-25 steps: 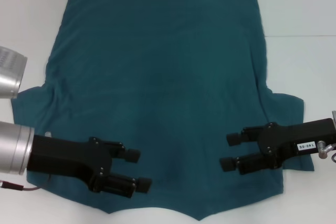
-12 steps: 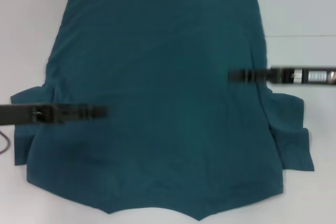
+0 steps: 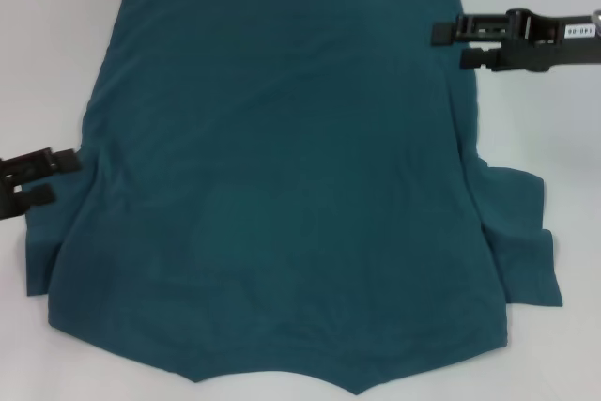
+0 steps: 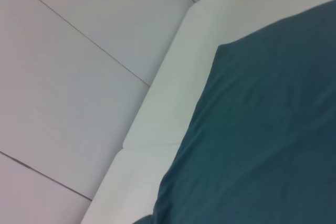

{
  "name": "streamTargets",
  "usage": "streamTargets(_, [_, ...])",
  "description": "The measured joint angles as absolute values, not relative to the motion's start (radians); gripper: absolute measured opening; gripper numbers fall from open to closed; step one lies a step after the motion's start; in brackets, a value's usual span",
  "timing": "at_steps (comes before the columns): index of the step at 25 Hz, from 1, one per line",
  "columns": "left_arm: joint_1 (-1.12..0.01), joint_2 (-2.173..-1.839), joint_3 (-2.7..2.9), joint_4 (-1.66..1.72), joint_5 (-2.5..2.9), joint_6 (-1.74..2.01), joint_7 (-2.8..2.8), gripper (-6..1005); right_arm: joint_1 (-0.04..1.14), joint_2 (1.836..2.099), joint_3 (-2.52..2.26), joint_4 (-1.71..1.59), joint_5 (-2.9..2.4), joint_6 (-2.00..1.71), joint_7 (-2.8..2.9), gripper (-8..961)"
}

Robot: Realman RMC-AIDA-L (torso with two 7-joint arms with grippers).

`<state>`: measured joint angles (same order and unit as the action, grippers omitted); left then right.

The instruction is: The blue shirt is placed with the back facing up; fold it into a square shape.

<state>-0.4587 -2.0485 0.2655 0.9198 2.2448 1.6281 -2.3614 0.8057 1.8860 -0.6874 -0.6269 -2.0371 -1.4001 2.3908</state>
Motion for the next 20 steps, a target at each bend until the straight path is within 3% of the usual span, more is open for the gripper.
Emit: streamTargets(20, [-0.416,-2.051,0.228,0.775,2.294,1.340,-2.376,859,0.807,1.884,-0.700,-0.622,-2.050,-1.367,2.413,923])
